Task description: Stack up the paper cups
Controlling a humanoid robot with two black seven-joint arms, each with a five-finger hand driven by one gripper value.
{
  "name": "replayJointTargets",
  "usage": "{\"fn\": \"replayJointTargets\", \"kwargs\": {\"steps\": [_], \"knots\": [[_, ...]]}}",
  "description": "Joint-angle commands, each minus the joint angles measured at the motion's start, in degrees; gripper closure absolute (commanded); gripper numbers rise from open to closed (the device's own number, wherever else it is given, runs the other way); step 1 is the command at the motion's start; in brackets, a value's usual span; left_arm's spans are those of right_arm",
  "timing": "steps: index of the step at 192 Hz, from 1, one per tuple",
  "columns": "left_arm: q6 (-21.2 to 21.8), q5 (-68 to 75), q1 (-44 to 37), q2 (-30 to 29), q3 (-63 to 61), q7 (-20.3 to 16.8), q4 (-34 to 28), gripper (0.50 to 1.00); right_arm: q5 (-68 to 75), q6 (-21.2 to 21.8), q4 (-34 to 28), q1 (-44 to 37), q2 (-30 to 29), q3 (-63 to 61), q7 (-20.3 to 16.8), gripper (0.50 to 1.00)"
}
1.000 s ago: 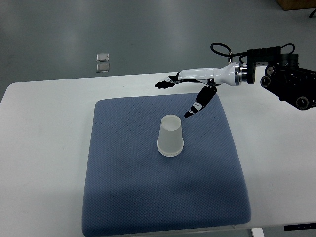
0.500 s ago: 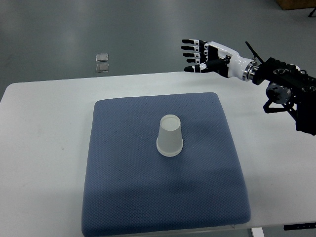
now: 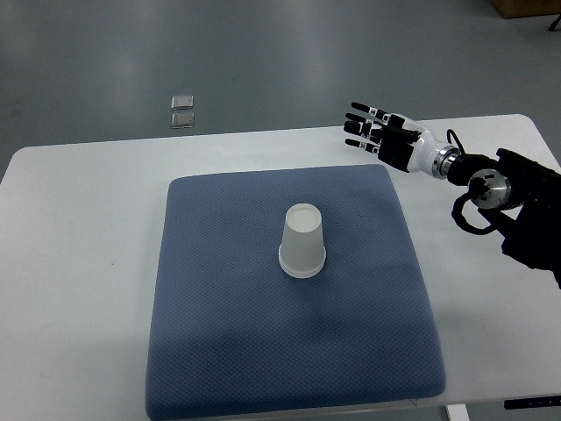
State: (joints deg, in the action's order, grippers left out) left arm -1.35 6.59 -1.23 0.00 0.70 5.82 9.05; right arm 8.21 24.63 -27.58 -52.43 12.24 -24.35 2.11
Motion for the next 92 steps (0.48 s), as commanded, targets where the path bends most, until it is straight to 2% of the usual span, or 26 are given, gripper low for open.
{"fn": "replayJointTargets", "kwargs": {"steps": [1,92], "knots": [[-0.1,0.0,0.0,0.0,0.0,0.1,0.0,0.500,3.2,-0.9,0.1,0.5,-0.5,-0.3,-0.2,0.579],[-0.1,0.0,0.0,0.0,0.0,0.0,0.0,0.500,3.5,-0.9,-0.1,1.8,-0.6,-0.5,0.5,0.576]]}}
